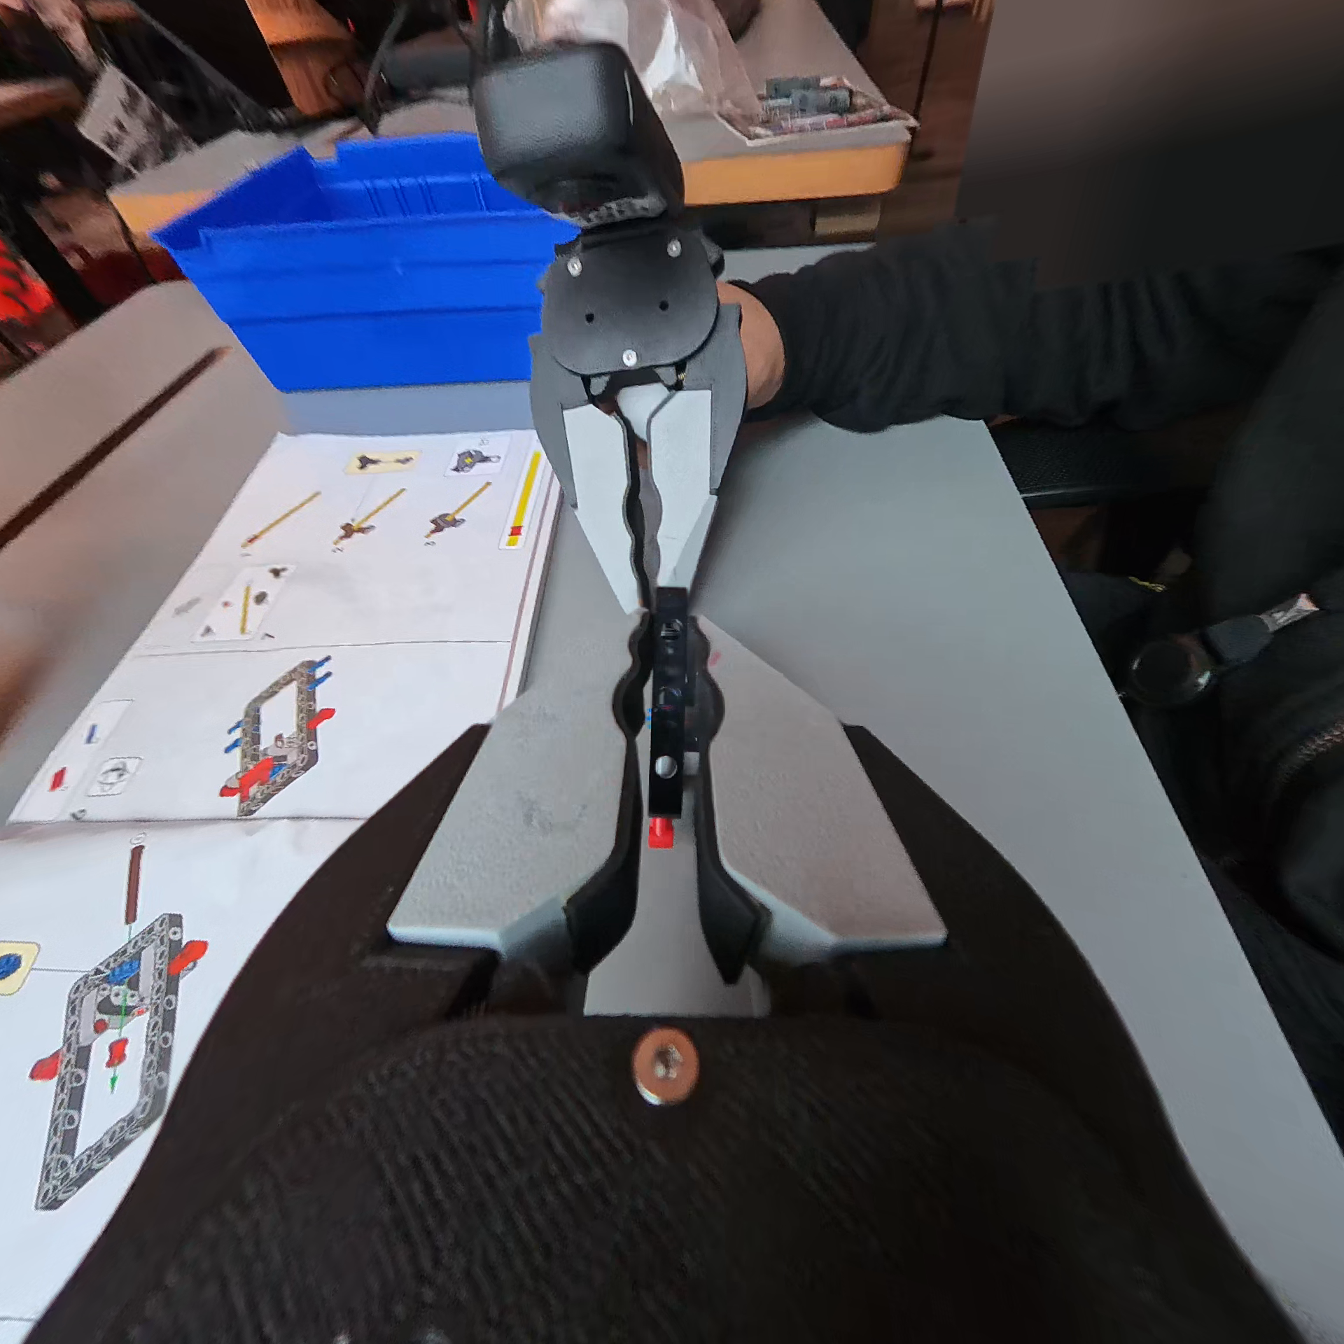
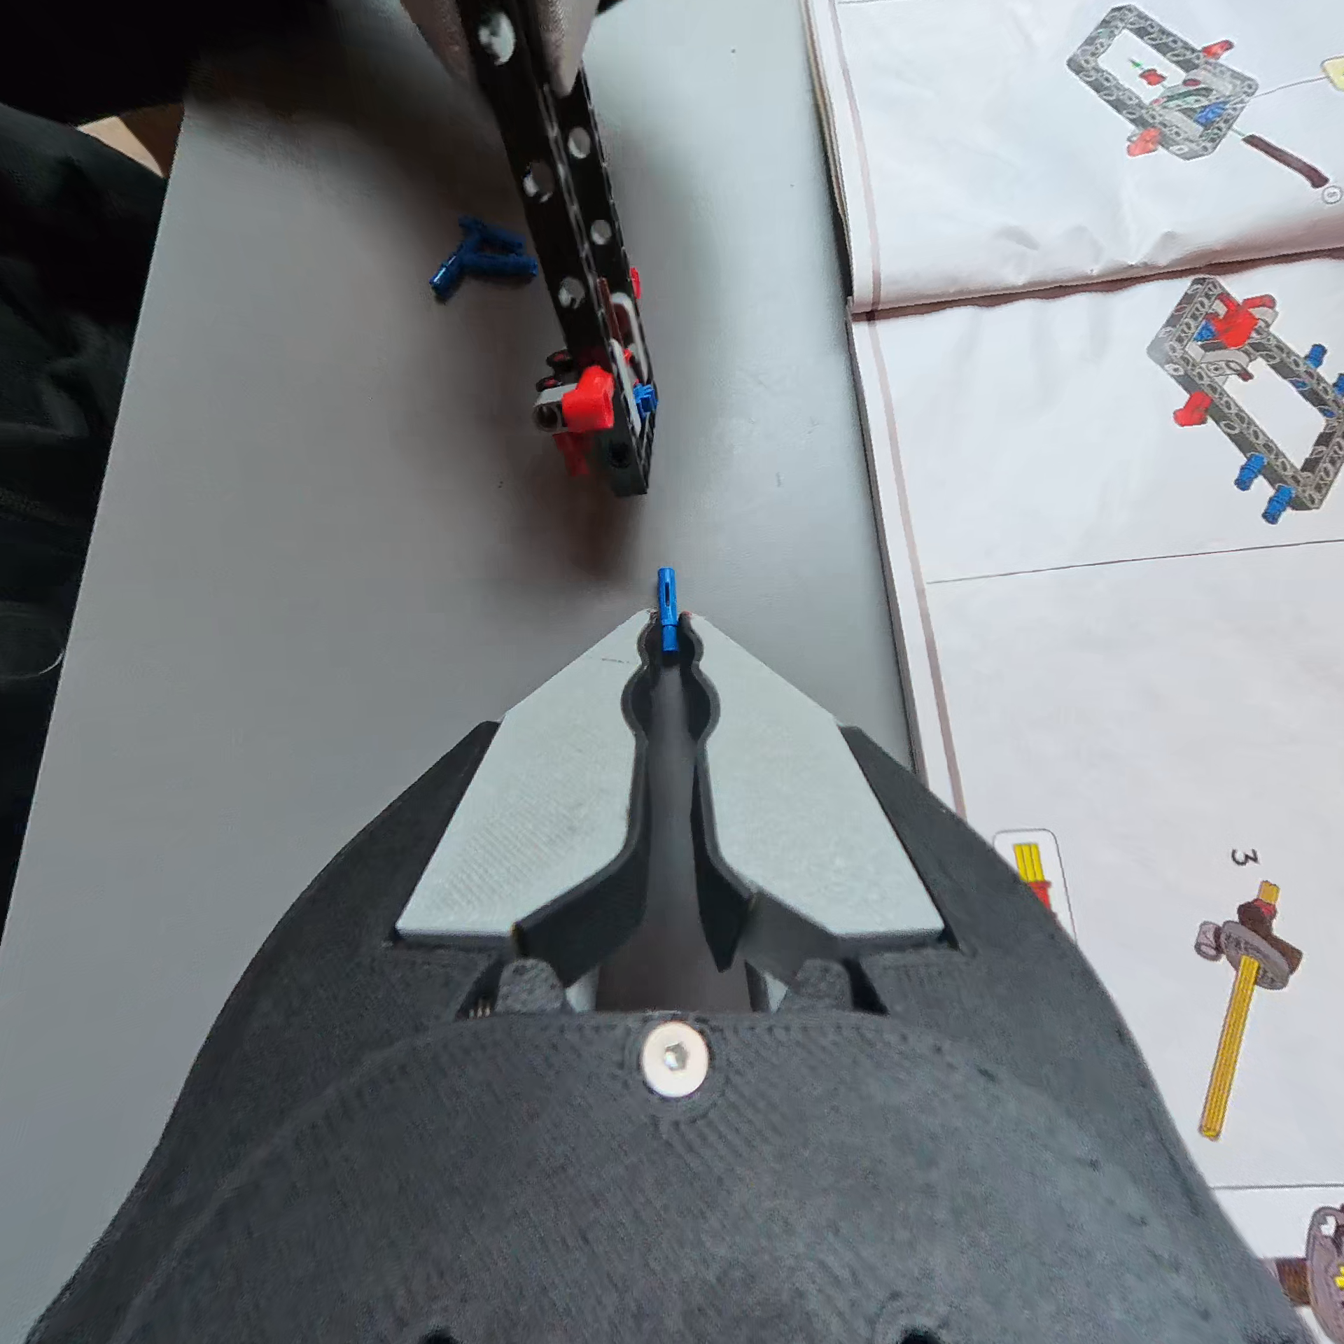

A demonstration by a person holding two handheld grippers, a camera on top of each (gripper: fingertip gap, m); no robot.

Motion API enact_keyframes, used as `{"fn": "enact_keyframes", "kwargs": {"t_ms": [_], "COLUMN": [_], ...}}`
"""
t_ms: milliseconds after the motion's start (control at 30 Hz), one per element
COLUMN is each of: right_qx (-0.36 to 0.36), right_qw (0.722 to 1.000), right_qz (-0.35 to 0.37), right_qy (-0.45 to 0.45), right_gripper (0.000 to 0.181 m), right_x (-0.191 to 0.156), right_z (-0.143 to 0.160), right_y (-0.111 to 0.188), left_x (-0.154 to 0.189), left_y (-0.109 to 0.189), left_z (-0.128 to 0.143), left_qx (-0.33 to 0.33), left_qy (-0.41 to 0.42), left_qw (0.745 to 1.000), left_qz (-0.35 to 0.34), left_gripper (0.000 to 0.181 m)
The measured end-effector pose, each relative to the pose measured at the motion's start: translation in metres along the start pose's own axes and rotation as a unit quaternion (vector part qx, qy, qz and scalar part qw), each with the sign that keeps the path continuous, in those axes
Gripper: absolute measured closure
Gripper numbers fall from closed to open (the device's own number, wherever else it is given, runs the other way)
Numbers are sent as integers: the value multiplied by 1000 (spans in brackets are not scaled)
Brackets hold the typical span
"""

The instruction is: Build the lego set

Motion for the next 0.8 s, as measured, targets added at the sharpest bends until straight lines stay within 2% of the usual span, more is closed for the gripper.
{"fn": "enact_keyframes", "kwargs": {"t_ms": [133,400,600,700,800], "right_qx": [38,99,109,122,126], "right_qw": [999,995,994,992,992], "right_qz": [-27,-13,-1,-7,-8], "right_qy": [-20,-10,-7,-2,1], "right_gripper": [180,180,180,180,181], "right_x": [-2,-11,-15,-20,-23], "right_z": [-7,-27,-33,-37,-40], "right_y": [13,39,40,39,40], "left_x": [-7,-9,-6,-5,-6], "left_y": [-10,-38,-45,-44,-43], "left_z": [-5,-1,7,8,7], "left_qx": [-52,-122,-131,-110,-96], "left_qy": [19,-7,-20,-36,-14], "left_qw": [998,992,991,993,995], "left_qz": [5,28,25,22,27], "left_gripper": [176,175,172,175,171]}}
Point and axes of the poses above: each gripper's, where its closed fingertips meet, y back along the fingers, z out of its underside, x = y × z across the jaws, the point moved 5 cm from there along y, back along the fingers, and after that the axes turned 7 degrees about -y, right-handed, at the moved point
